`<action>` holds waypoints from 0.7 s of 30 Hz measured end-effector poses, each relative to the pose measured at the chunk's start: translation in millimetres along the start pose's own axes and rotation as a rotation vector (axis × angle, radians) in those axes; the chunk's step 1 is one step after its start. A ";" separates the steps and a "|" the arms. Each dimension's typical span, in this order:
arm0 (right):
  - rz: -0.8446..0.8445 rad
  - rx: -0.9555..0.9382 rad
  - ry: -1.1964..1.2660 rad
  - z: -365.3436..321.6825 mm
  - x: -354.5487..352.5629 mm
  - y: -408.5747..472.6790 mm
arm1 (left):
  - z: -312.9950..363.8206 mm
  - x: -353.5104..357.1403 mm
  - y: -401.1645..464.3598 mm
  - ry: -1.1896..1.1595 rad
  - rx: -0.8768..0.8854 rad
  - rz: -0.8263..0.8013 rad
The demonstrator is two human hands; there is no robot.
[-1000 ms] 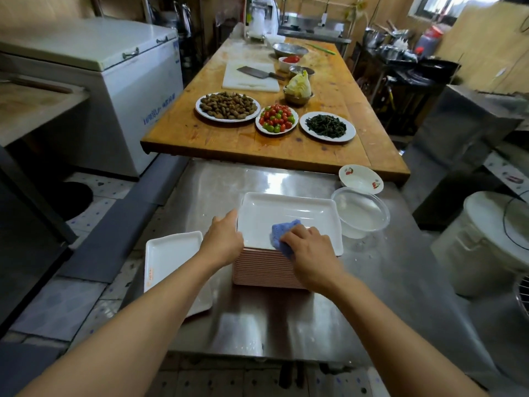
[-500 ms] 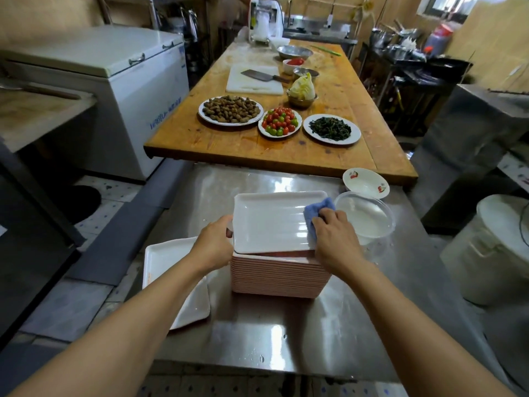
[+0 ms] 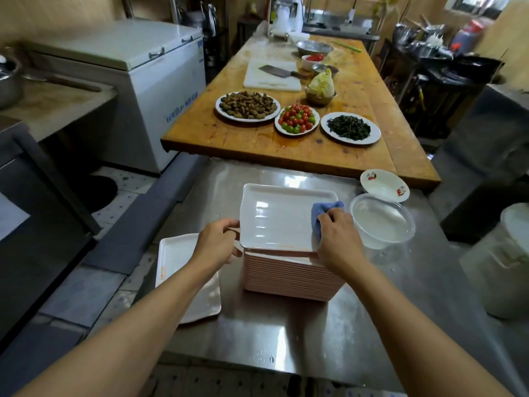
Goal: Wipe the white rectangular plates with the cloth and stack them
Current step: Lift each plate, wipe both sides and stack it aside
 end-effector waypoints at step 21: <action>-0.084 0.090 -0.034 10.5 2.0 -26.7 | 1.2 17.0 2.7 0.255 0.117 0.017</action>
Point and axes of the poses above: each hand's wrist, its own y-axis towards the middle knuckle, its own x-axis out of the palm, z = x × y, the point moved 1 cm from there along y, towards the middle knuckle, and after that the axes turned 11 degrees about -y, right-handed, at the moved point
